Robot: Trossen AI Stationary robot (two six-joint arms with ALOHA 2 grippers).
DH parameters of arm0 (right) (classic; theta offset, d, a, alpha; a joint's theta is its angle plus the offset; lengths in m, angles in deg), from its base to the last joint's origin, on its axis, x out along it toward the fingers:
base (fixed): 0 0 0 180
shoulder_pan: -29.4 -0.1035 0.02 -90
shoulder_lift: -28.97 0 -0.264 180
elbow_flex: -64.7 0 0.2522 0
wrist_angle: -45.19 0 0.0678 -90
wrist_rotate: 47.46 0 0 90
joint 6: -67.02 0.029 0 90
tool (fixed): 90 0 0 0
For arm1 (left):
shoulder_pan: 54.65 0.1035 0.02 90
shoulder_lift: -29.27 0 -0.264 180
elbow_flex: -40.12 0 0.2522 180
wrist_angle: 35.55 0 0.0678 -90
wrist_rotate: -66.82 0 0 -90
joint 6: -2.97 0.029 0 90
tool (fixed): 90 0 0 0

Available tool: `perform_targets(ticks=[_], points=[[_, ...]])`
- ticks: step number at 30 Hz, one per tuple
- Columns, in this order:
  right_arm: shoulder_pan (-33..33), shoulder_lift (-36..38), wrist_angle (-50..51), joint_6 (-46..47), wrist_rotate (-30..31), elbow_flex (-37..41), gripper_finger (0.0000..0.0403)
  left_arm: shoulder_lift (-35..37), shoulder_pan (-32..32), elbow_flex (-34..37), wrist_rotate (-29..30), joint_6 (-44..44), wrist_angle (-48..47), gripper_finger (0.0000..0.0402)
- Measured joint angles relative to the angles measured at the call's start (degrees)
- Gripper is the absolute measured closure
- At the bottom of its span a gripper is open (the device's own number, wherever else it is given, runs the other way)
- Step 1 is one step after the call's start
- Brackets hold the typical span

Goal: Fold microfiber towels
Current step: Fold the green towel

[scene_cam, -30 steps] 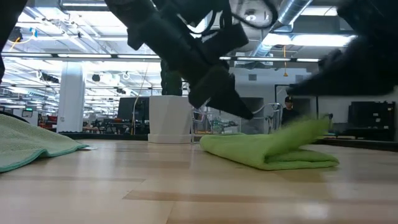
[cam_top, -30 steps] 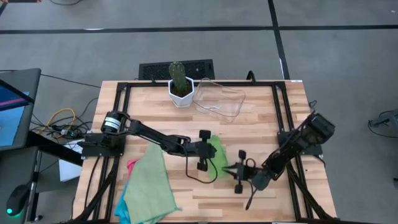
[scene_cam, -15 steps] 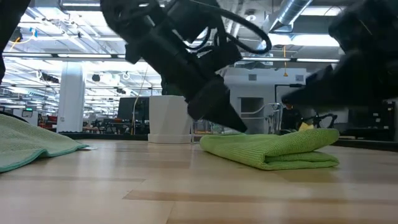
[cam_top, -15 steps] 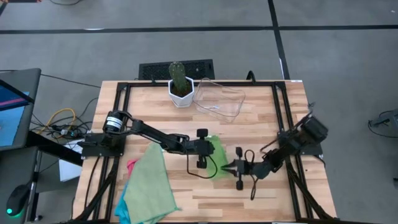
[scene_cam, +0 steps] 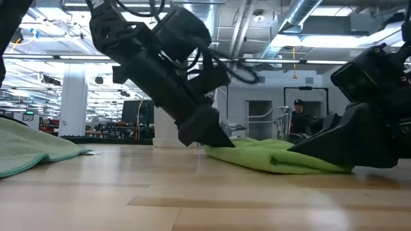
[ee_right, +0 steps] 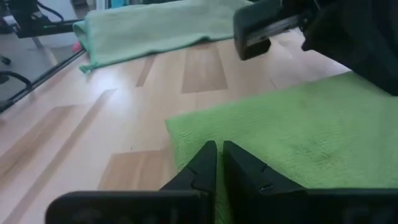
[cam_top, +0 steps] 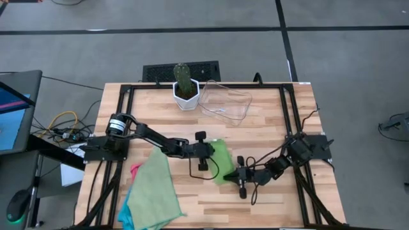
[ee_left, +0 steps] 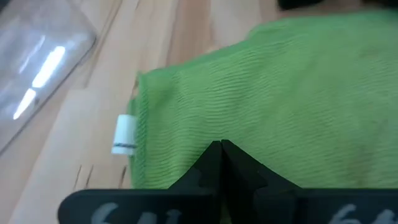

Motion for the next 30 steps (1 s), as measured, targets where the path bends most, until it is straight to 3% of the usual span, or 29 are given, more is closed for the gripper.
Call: perform_targets(ticks=[8, 13, 18, 25, 30], points=[[0.3, 13.4, 0.1, -9.3, 4.7, 3.9, 0.0349, 3.5, 0.1, -0.9, 1.2, 1.4, 0.0, 0.0401], [6.7, 17.8, 6.3, -11.5, 9.4, 5.2, 0.0349, 5.1, -0.2, -0.8, -0.3, -0.1, -0.4, 0.0401], [16.0, 14.0, 7.3, -9.8, 0.1, 4.2, 0.0361, 4.8, -1.9, -0.9, -7.0, -3.3, 1.7, 0.0401], [23.9, 6.7, 4.9, -7.5, -6.3, 3.9, 0.0389, 0.5, -6.9, -1.0, -4.6, -1.5, 8.0, 0.0401], [25.7, 3.0, 2.8, -4.2, -8.1, 2.9, 0.0382, -3.4, -8.0, -1.0, -3.6, -3.1, 8.0, 0.0401]])
